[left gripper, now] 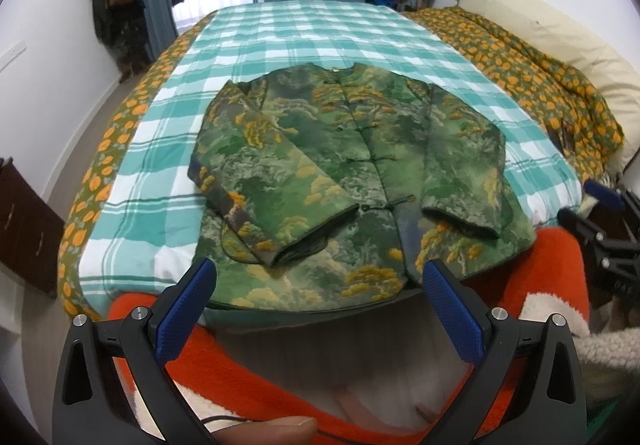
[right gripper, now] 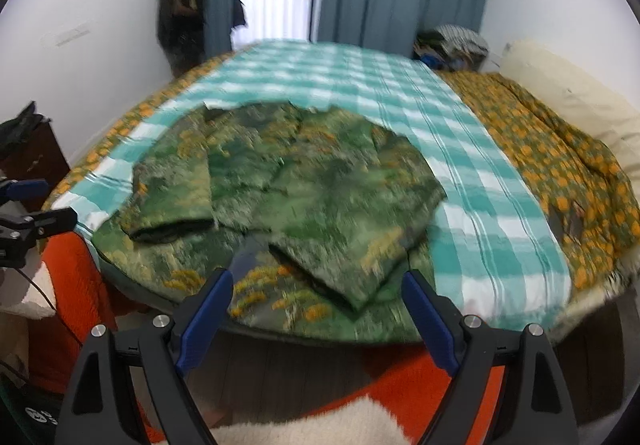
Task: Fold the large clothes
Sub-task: 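Grasp the folded sleeve cuff with the right gripper and unfold it outward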
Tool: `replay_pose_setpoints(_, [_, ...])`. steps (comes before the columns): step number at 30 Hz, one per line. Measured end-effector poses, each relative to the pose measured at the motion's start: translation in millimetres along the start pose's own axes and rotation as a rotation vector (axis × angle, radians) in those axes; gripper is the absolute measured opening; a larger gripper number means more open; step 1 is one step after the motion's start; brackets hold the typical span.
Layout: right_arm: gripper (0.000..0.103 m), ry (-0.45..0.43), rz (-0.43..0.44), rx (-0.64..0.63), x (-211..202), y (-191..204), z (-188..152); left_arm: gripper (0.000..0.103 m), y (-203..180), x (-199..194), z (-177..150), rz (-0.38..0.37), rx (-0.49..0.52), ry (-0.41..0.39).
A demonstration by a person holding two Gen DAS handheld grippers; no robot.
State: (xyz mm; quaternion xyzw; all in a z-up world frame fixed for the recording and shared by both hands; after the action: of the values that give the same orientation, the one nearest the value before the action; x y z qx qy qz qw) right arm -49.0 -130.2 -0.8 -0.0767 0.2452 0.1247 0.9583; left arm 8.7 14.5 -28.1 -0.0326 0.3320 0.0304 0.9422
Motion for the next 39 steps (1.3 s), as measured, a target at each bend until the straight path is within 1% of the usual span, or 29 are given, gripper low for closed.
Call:
replay_pose_setpoints(1, [0.088, -0.028, -0.001, -0.014, 3, -4, 3, 0.103, 4, 0, 1, 0.006, -0.011, 0.001])
replay_pose_setpoints(3, [0.089, -0.057, 0.015, -0.033, 8, -9, 6, 0.103, 8, 0, 2, 0.020, -0.026, -0.012])
replay_pose_setpoints(4, [0.097, -0.065, 0.036, -0.050, 14, -11, 5, 0.103, 11, -1, 3, 0.032, -0.032, -0.025])
replay_pose_setpoints(5, [0.103, -0.063, 0.057, -0.067, 20, -11, 4, 0.103, 15, -3, 4, 0.056, -0.044, -0.056])
replay_pose_setpoints(6, [0.103, -0.059, 0.086, -0.092, 27, -10, 1, 0.103, 18, -4, 4, 0.063, -0.049, -0.071])
replay_pose_setpoints(7, [0.103, -0.038, 0.123, -0.117, 39, -10, -5, 0.103, 20, -4, 5, 0.070, -0.056, -0.086])
replay_pose_setpoints(9, [0.103, 0.055, 0.162, -0.157, 66, -7, -21, 0.103, 28, -2, 6, 0.095, -0.063, -0.111])
replay_pose_setpoints(10, [0.103, 0.104, 0.169, -0.183, 81, -5, -30, 0.103, 31, 0, 6, 0.120, -0.066, -0.108])
replay_pose_setpoints(11, [0.103, 0.152, 0.160, -0.222, 97, -1, -40, 0.103, 36, 4, 5, 0.137, -0.070, -0.090])
replay_pose_setpoints(12, [0.103, 0.178, 0.148, -0.261, 111, 2, -48, 0.103, 39, 10, 3, 0.137, -0.077, -0.059])
replay_pose_setpoints(14, [0.102, 0.195, 0.160, -0.291, 132, 8, -58, 0.103, 44, 16, -3, 0.119, -0.094, -0.018])
replay_pose_setpoints(16, [0.102, 0.218, 0.176, -0.290, 153, 11, -65, 0.103, 45, 18, -10, 0.114, -0.103, 0.014])
replay_pose_setpoints(17, [0.100, 0.233, 0.179, -0.293, 164, 13, -69, 0.103, 46, 20, -12, 0.107, -0.111, 0.038])
replay_pose_setpoints(18, [0.096, 0.238, 0.178, -0.301, 173, 14, -71, 0.103, 46, 22, -15, 0.102, -0.119, 0.060])
replay_pose_setpoints(19, [0.087, 0.241, 0.174, -0.308, 182, 15, -74, 0.103, 47, 25, -17, 0.091, -0.132, 0.083])
replay_pose_setpoints(20, [0.071, 0.255, 0.166, -0.313, 192, 15, -77, 0.103, 47, 25, -19, 0.085, -0.136, 0.091])
replay_pose_setpoints(21, [0.059, 0.269, 0.159, -0.308, 198, 12, -79, 0.103, 48, 26, -20, 0.086, -0.139, 0.097])
replay_pose_setpoints(22, [0.030, 0.281, 0.173, -0.265, 201, 7, -78, 0.103, 48, 26, -21, 0.092, -0.138, 0.101])
replay_pose_setpoints(23, [0.011, 0.275, 0.173, -0.224, 198, 2, -72, 0.102, 48, 26, -22, 0.089, -0.136, 0.103])
replay_pose_setpoints(26, [0.011, 0.181, 0.153, -0.109, 167, -18, -40, 0.102, 50, 28, -23, 0.081, -0.140, 0.108])
replay_pose_setpoints(28, [0.011, 0.115, 0.113, -0.075, 142, -37, -17, 0.102, 51, 31, -23, 0.069, -0.147, 0.117])
replay_pose_setpoints(30, [0.011, 0.042, 0.033, -0.072, 120, -64, 6, 0.102, 51, 36, -22, 0.053, -0.154, 0.125])
replay_pose_setpoints(31, [0.011, 0.012, -0.014, -0.072, 110, -81, 17, 0.102, 49, 38, -20, 0.047, -0.149, 0.123])
replay_pose_setpoints(33, [0.011, -0.043, -0.138, -0.075, 96, -123, 36, 0.103, 47, 40, -16, 0.044, -0.132, 0.109])
replay_pose_setpoints(34, [0.011, -0.053, -0.189, -0.078, 96, -141, 41, 0.103, 46, 41, -15, 0.045, -0.125, 0.103])
replay_pose_setpoints(36, [0.011, -0.062, -0.312, -0.078, 96, -186, 52, 0.103, 45, 42, -11, 0.047, -0.108, 0.087])
replay_pose_setpoints(37, [0.012, -0.063, -0.397, -0.092, 97, -208, 55, 0.103, 46, 42, -10, 0.048, -0.104, 0.082])
replay_pose_setpoints(38, [0.021, -0.055, -0.512, -0.130, 101, -230, 56, 0.103, 47, 43, -7, 0.053, -0.098, 0.072])
replay_pose_setpoints(39, [0.026, -0.039, -0.635, -0.165, 102, -249, 56, 0.103, 49, 43, -6, 0.059, -0.093, 0.067])
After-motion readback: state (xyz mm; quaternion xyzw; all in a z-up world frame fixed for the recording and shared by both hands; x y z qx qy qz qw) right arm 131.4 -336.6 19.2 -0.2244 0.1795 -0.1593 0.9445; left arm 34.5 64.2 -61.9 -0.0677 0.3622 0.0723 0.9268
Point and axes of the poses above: each gripper's, at about its wrist camera, not at the fingertips, and x roughly the way its jaws point, y to its left, z to its top, the point moved 1 cm from there along x, roughly the way its jaws point, and after that the axes turned 14 degrees about -y, right-handed, at the moved point
